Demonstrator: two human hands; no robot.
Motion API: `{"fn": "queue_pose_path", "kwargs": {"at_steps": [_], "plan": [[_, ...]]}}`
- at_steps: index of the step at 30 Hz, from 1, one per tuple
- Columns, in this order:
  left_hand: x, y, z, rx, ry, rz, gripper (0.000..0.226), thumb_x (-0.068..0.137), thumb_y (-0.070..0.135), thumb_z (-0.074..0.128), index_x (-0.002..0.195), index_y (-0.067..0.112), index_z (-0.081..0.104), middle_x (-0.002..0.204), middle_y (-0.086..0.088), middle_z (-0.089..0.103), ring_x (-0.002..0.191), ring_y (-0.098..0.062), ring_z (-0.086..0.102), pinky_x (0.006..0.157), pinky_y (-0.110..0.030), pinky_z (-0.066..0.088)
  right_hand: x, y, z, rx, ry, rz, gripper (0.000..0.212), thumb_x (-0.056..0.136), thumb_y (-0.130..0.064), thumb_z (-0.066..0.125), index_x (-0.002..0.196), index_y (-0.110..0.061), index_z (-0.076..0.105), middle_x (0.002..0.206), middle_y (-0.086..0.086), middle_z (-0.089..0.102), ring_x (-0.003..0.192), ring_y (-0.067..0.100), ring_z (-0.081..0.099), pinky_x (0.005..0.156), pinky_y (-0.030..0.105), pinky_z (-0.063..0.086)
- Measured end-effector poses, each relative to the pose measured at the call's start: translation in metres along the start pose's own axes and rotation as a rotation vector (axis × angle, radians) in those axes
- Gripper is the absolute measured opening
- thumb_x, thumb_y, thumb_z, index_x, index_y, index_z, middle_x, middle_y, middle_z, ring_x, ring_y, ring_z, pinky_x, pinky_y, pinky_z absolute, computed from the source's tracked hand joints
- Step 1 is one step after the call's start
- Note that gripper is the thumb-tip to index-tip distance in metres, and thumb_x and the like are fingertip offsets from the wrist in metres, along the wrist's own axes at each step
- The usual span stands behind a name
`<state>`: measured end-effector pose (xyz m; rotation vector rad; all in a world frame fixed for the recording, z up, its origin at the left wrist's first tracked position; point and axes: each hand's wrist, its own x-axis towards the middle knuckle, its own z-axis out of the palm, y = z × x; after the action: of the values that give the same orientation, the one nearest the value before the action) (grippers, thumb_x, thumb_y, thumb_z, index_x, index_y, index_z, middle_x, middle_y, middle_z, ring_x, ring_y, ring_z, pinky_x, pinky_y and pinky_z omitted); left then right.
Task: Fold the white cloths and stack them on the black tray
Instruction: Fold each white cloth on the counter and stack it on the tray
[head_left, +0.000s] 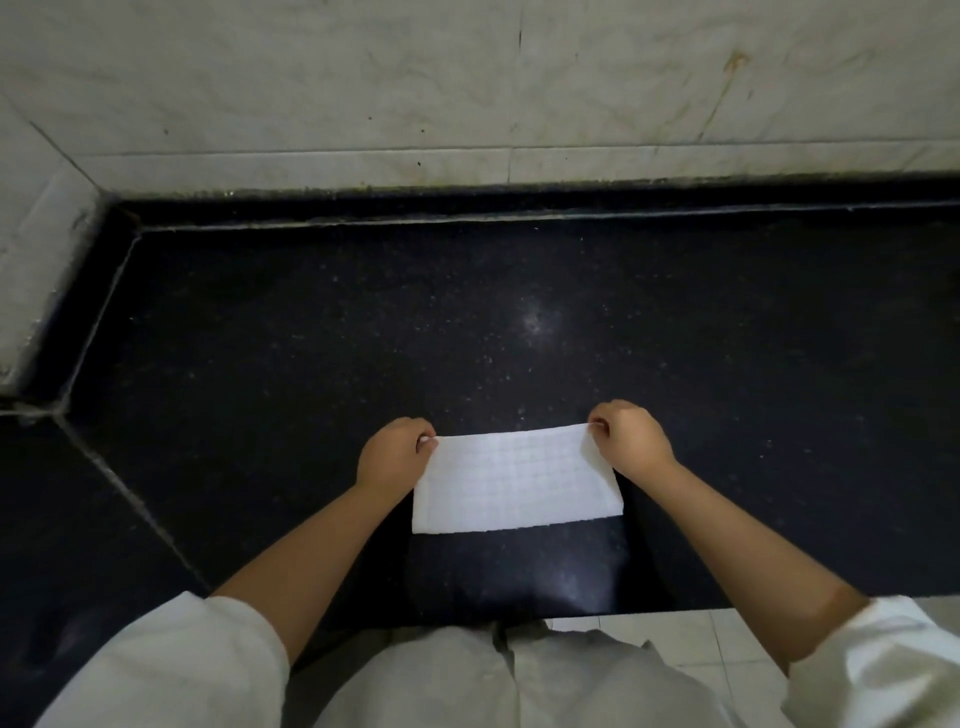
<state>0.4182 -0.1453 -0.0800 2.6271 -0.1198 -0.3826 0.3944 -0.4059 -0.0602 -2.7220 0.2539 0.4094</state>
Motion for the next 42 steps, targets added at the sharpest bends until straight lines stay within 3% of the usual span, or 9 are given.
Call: {"fn": "queue_pose_path", "kwargs": {"at_steps": [7,11,16,20,27,31,33,38,42], "plan": [[-0.001,-0.002,0.004,0.226,-0.06,0.069,0.032,0.096,0.018,0.046,0.124,0.009,0.057,0.123,-0.009,0.056,0.111,-0.021,0.053,0.088,-0.03,0.048,0.004,-0.001,0.013,-0.142,-0.004,-0.024,0.033,0.092,-0.001,0.039,0.12,-0.005,0.055,0.121,0.013,0.053,0.114,0.028,0.047,0.087,0.035,0.046],[-0.006,-0.002,0.004,0.423,-0.049,0.206,0.029,0.048,0.022,0.091,0.071,0.017,0.075,0.068,0.003,0.068,0.058,-0.008,0.064,0.047,-0.015,0.05,0.003,-0.001,0.017,-0.212,-0.074,-0.091,0.038,0.091,0.0,0.038,0.129,-0.006,0.047,0.124,0.014,0.049,0.114,0.028,0.047,0.091,0.034,0.044],[-0.002,0.003,-0.004,0.553,-0.088,0.245,0.032,0.037,0.012,0.093,0.051,0.013,0.064,0.057,-0.001,0.06,0.046,-0.01,0.058,0.036,-0.014,0.036,0.008,-0.005,0.008,-0.288,-0.093,-0.126,0.027,0.087,0.003,0.041,0.107,0.0,0.06,0.115,0.014,0.051,0.104,0.027,0.051,0.076,0.031,0.044],[0.003,0.014,-0.022,0.53,-0.093,0.188,0.024,0.094,0.011,0.043,0.111,0.004,0.059,0.119,-0.013,0.051,0.108,-0.025,0.05,0.078,-0.031,0.044,0.008,-0.009,-0.014,-0.251,-0.047,-0.19,0.027,0.086,0.0,0.042,0.105,0.001,0.061,0.114,0.017,0.053,0.108,0.031,0.048,0.084,0.035,0.043],[-0.003,0.02,-0.082,0.376,0.386,0.45,0.012,0.076,0.005,0.057,0.072,0.001,0.068,0.07,-0.016,0.064,0.06,-0.032,0.061,0.051,-0.034,0.05,-0.006,-0.019,-0.057,0.067,0.458,-0.369,0.02,0.073,-0.006,0.048,0.077,0.003,0.065,0.078,0.021,0.065,0.074,0.038,0.058,0.07,0.031,0.04],[-0.027,-0.003,-0.047,0.502,0.217,0.517,0.029,0.071,0.017,0.041,0.055,0.006,0.063,0.057,-0.011,0.061,0.049,-0.027,0.059,0.041,-0.027,0.048,-0.033,-0.005,-0.012,0.012,0.412,-0.387,0.028,0.065,-0.014,0.036,0.065,-0.003,0.063,0.068,0.016,0.064,0.062,0.036,0.06,0.058,0.039,0.049],[-0.045,-0.018,-0.018,0.578,0.063,0.526,0.025,0.067,0.022,0.046,0.051,0.012,0.063,0.055,-0.005,0.061,0.047,-0.024,0.06,0.041,-0.023,0.046,-0.048,0.001,0.013,-0.086,0.237,-0.263,0.022,0.071,-0.006,0.045,0.075,-0.002,0.066,0.083,0.016,0.065,0.079,0.039,0.061,0.067,0.04,0.047],[-0.068,-0.035,0.008,0.474,-0.051,0.458,0.031,0.047,0.024,0.09,0.068,0.015,0.07,0.069,0.0,0.068,0.059,-0.018,0.066,0.052,-0.025,0.053,-0.07,0.006,0.037,-0.041,0.037,-0.058,0.026,0.089,-0.015,0.052,0.111,-0.005,0.062,0.121,0.011,0.055,0.113,0.031,0.047,0.091,0.037,0.036],[-0.061,-0.014,0.0,0.381,0.057,0.318,0.035,0.081,0.022,0.067,0.11,0.003,0.065,0.115,-0.016,0.064,0.106,-0.032,0.064,0.087,-0.04,0.053,-0.067,-0.006,0.033,0.017,0.167,0.176,0.032,0.091,-0.02,0.049,0.117,-0.002,0.056,0.119,0.017,0.058,0.111,0.034,0.049,0.089,0.04,0.041]]}}
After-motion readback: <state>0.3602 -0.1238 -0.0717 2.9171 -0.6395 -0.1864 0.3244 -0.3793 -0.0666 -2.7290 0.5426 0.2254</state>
